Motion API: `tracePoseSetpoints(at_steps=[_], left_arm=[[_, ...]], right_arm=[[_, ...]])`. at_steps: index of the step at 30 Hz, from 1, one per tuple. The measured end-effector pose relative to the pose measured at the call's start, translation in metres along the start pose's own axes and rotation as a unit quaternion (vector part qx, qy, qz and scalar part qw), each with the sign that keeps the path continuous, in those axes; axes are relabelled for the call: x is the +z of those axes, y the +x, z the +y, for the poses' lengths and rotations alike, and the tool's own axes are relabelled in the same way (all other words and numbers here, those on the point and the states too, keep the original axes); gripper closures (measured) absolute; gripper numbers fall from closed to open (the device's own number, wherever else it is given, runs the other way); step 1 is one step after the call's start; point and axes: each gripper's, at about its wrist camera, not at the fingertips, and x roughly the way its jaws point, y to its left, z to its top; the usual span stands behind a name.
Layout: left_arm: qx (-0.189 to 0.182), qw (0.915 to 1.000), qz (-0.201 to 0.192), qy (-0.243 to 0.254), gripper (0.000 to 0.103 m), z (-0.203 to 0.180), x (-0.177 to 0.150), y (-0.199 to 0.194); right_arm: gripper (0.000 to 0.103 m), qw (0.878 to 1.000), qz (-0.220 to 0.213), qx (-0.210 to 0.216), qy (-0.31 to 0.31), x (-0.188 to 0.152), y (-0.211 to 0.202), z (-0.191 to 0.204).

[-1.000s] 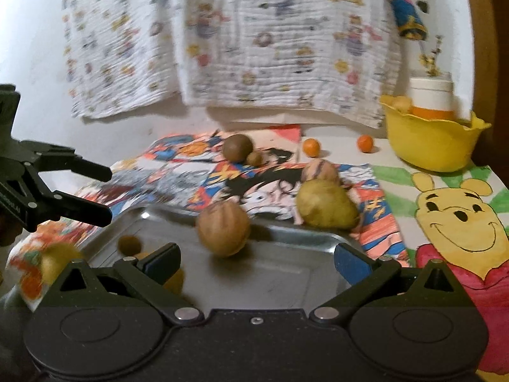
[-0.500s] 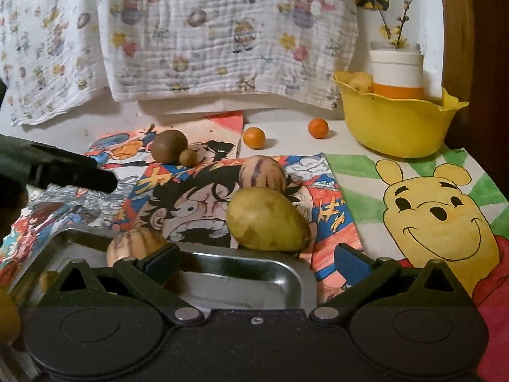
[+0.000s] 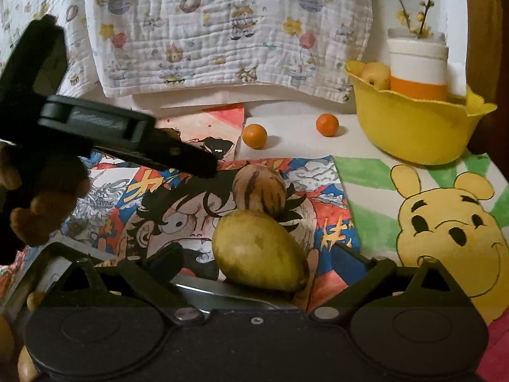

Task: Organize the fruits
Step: 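Grasp the green pear with the right tool while the left tool grasps the striped pepino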

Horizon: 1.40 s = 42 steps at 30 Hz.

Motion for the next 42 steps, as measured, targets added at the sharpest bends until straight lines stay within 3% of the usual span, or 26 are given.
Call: tracePoseSetpoints(at_steps=[9, 15, 27, 42], left_arm=[[-0.034, 0.9975, 0.026, -0.057, 0.012, 0.001, 0.011, 0.032], [-0.044, 0.9969, 0.035, -0.055, 0.021, -0.008, 0.014, 0.039], [-0.023, 0.9972, 0.046, -0.053, 0.045, -0.018, 0.014, 0.051], [-0.026, 0.9960, 0.040, -0.076, 0.049, -0.013, 0.009, 0.044]], right_arm=[[0.017, 1.000, 0.003, 0.011, 0.008, -0.002, 0.006, -0.003], [0.026, 1.000, -0.003, 0.003, -0.016, 0.001, 0.008, 0.002], [0.032, 1.000, 0.003, 0.002, -0.017, 0.002, 0.012, 0.001], [0.037, 0.996, 0.014, -0.022, -0.083, -0.001, 0.020, 0.012]])
